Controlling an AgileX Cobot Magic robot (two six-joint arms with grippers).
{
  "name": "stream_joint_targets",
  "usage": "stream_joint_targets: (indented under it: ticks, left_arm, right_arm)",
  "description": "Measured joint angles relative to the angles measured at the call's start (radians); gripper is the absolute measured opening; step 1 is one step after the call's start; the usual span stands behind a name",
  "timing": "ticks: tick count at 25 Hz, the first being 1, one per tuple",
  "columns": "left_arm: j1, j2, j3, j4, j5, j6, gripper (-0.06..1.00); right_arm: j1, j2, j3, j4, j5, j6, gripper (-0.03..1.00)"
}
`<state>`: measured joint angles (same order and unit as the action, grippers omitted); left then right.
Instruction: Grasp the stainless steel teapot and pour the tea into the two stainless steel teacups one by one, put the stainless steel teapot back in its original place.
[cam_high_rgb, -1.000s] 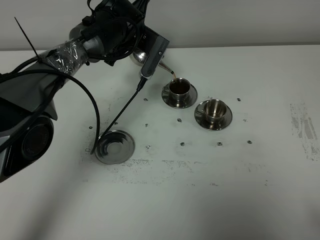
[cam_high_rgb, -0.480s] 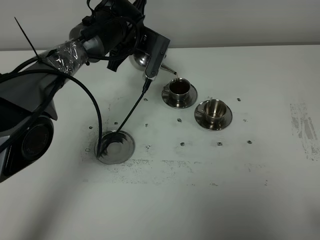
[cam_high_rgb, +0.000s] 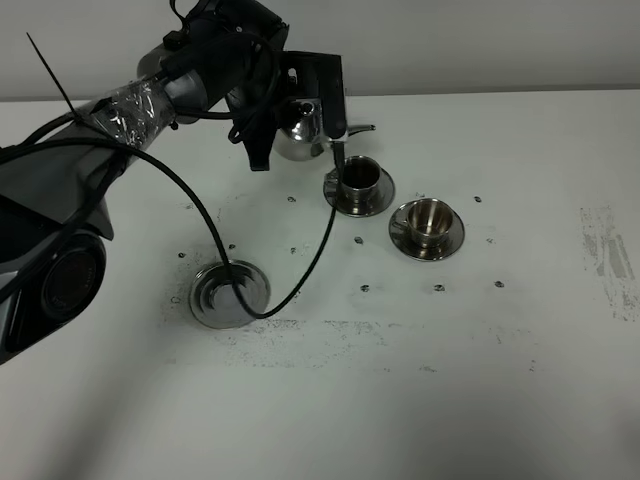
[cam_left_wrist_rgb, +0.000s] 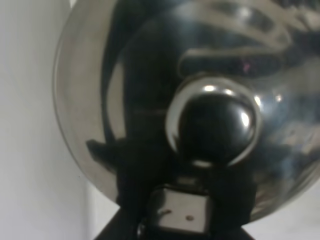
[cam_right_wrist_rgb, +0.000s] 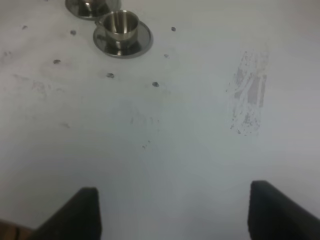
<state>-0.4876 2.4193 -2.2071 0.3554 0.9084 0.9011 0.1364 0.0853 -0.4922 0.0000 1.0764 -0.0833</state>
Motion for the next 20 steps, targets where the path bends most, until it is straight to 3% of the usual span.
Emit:
stream_joint_targets:
  ticks: [5, 8, 12, 20]
  left_arm:
    - [0.004, -0.042, 0.000, -0.008, 0.064, -0.423, 0.17]
    - [0.016, -0.055, 0.000, -0.030, 0.119, -0.604, 0.17]
    - [0.027, -0.054, 0.005, -0.102, 0.176, -0.678, 0.17]
    - [0.045, -0.054, 0.098, -0.167, 0.106, -0.697, 0.17]
  right_arm:
    - [0.000, 0.000, 0.000, 0.000, 0.000, 0.000, 0.59]
    - [0.000, 0.000, 0.000, 0.000, 0.000, 0.000, 0.59]
    - [0.000, 0.000, 0.000, 0.000, 0.000, 0.000, 0.59]
    - [0.000, 0.000, 0.000, 0.006, 0.000, 0.000, 0.59]
